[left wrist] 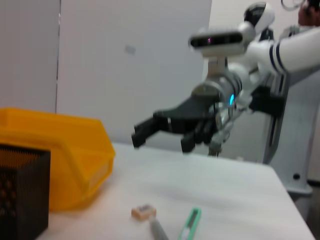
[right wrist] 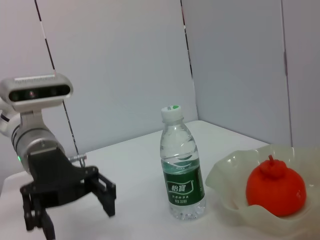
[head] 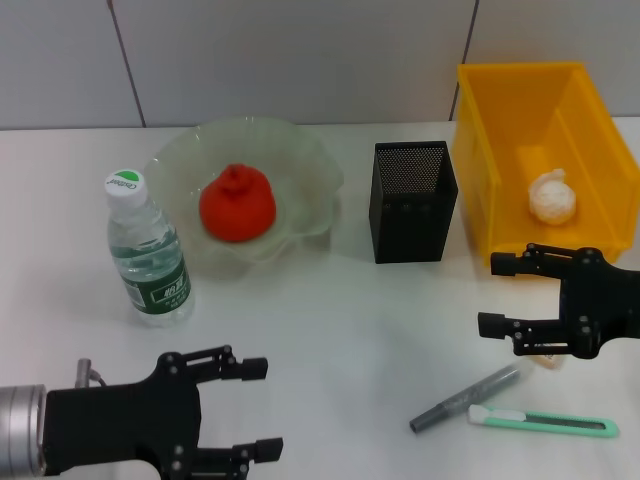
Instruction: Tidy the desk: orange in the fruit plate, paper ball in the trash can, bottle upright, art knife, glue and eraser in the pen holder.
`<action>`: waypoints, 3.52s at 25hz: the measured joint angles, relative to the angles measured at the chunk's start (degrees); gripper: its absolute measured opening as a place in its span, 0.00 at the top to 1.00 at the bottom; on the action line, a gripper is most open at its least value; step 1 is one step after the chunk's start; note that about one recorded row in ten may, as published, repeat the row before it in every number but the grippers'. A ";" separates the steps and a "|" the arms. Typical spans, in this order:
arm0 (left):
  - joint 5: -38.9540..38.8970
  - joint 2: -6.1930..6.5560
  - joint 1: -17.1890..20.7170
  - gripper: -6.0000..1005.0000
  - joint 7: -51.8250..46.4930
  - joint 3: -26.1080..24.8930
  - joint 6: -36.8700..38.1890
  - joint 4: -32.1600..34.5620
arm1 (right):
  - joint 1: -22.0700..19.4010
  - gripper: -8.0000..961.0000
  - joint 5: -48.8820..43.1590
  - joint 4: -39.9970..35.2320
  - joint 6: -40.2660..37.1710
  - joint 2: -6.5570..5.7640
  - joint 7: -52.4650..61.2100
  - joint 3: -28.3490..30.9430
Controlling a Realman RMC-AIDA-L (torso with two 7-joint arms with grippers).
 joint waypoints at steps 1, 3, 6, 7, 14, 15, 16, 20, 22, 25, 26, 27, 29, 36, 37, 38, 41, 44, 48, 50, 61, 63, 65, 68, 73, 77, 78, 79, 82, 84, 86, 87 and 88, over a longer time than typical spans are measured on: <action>0.60 -0.06 0.07 0.22 0.38 0.00 -0.51 -0.05 | 0.04 0.13 -0.04 0.00 0.00 0.00 0.00 -0.02; 1.11 -0.11 0.17 0.22 1.04 0.03 -1.07 -0.20 | 0.23 0.13 -0.14 0.00 0.01 0.01 0.02 -0.07; 1.55 -0.20 0.24 0.22 1.87 0.05 -1.74 -0.79 | 0.63 0.13 -0.08 -0.48 -0.45 0.01 0.98 -0.06; 1.71 -0.23 0.20 0.22 2.13 0.06 -1.92 -1.24 | 0.80 0.13 0.11 -1.16 -1.02 0.03 2.25 -0.07; 1.78 -0.35 -0.29 0.22 2.24 0.07 -2.47 -2.00 | 7.97 0.13 -0.75 -20.05 -14.45 -3.27 31.58 -3.78; 1.71 -0.35 -0.37 0.22 2.25 -0.01 -2.58 -2.01 | 7.97 0.13 -0.75 -20.05 -14.45 -3.27 31.58 -3.78; 1.65 -0.35 -0.40 0.22 2.25 -0.05 -2.61 -2.02 | 9.79 0.13 -2.06 -22.50 -16.57 -4.00 35.63 -5.64; 1.44 -0.42 -0.53 0.22 2.27 -0.32 -2.94 -2.15 | 16.42 0.13 -10.96 -27.05 -22.04 -4.68 44.19 -11.29; 1.36 -0.49 -0.75 0.22 2.27 -0.36 -3.37 -2.46 | 19.20 0.13 -16.61 -27.48 -23.14 -4.42 46.93 -16.13; 1.29 -0.50 -0.92 0.22 1.90 -0.39 -3.94 -2.65 | 21.16 0.13 -22.34 -28.34 -23.41 -3.49 48.66 -22.22; 1.20 -0.50 -0.94 0.22 1.82 -0.41 -4.02 -2.66 | 21.55 0.13 -24.05 -28.64 -23.40 -3.06 48.85 -23.91; 1.12 -0.51 -0.97 0.22 1.76 -0.44 -4.09 -2.68 | 22.05 0.14 -25.86 -28.90 -23.39 -2.38 48.88 -25.48; 1.04 -0.51 -1.01 0.22 1.62 -0.53 -4.34 -2.78 | 23.09 0.14 -30.88 -29.26 -22.96 -0.39 48.88 -29.17; 1.01 -0.48 -1.14 0.22 1.54 -0.59 -5.27 -3.36 | 22.55 0.13 -35.63 -29.42 -20.17 1.58 49.48 -37.44; 1.00 -0.47 -1.15 0.22 1.53 -0.60 -5.34 -3.36 | 22.30 0.13 -35.70 -29.26 -19.47 1.64 49.70 -38.41; 1.00 -0.47 -1.17 0.22 1.56 -0.63 -5.42 -3.36 | 22.01 0.13 -35.74 -29.12 -18.68 1.69 49.78 -39.19; 1.00 -0.45 -1.22 0.22 1.64 -0.72 -5.57 -3.36 | 20.62 0.13 -35.76 -28.79 -15.72 1.87 49.83 -41.78; 1.00 -0.43 -1.21 0.22 1.74 -0.83 -5.77 -3.35 | 19.33 0.13 -34.80 -27.13 -12.23 2.02 49.48 -44.17; 1.00 -0.42 -1.19 0.22 1.75 -0.84 -5.95 -3.35 | 18.46 0.13 -34.28 -25.86 -9.25 2.03 49.34 -46.46; 1.00 -0.42 -1.19 0.22 1.75 -0.84 -5.95 -3.35 | 18.03 0.13 -34.17 -25.19 -7.50 2.06 49.20 -48.20; 1.01 -0.42 -1.03 0.22 1.71 -0.81 -6.21 -3.44 | 18.00 0.14 -33.16 -22.07 -2.47 2.13 49.50 -53.78; 1.01 -0.42 -0.99 0.22 1.72 -0.81 -6.23 -3.44 | 18.02 0.14 -33.12 -21.93 -2.15 2.12 49.58 -54.05; 1.01 -0.42 -0.95 0.22 1.75 -0.81 -6.25 -3.44 | 18.08 0.14 -33.10 -21.64 -1.80 2.12 49.64 -54.28; 1.01 -0.42 -0.94 0.22 1.78 -0.81 -6.25 -3.44 | 18.21 0.14 -33.10 -20.98 -0.97 2.12 49.71 -54.78; 1.01 -0.42 -0.85 0.22 1.78 -0.81 -6.25 -3.44 | 18.25 0.14 -33.13 -20.19 0.08 2.12 49.78 -55.19; 1.01 -0.42 -0.87 0.22 1.86 -0.81 -6.25 -3.77 | 18.29 0.20 -33.10 -20.01 0.41 2.12 49.86 -55.25; 1.01 -0.42 -0.87 0.22 1.86 -0.81 -6.25 -3.77 | 18.29 0.21 -33.10 -19.91 0.43 2.12 49.87 -55.28; 1.01 -0.41 -0.89 0.22 1.88 -0.81 -6.25 -3.82 | 18.30 0.23 -33.10 -19.79 0.62 2.12 49.92 -55.47; 1.01 -0.35 -0.94 0.22 1.95 -0.83 -6.24 -3.85 | 18.30 0.27 -33.12 -19.75 0.97 2.12 50.13 -56.00; 1.01 -0.33 -0.90 0.22 1.98 -0.93 -6.24 -3.89 | 18.26 0.30 -33.35 -19.74 1.58 2.12 50.53 -56.85; 1.01 -0.33 -0.88 0.22 1.98 -0.94 -6.24 -3.91 | 18.22 0.31 -33.38 -19.74 1.75 2.12 50.59 -56.97; 1.01 -0.33 -0.85 0.22 1.99 -0.95 -6.24 -3.92 | 18.20 0.32 -33.39 -19.74 1.89 2.12 50.64 -57.10; 1.01 -0.33 -0.85 0.22 1.99 -0.95 -6.24 -3.92 | 18.21 0.33 -33.39 -19.74 1.99 2.12 50.71 -57.18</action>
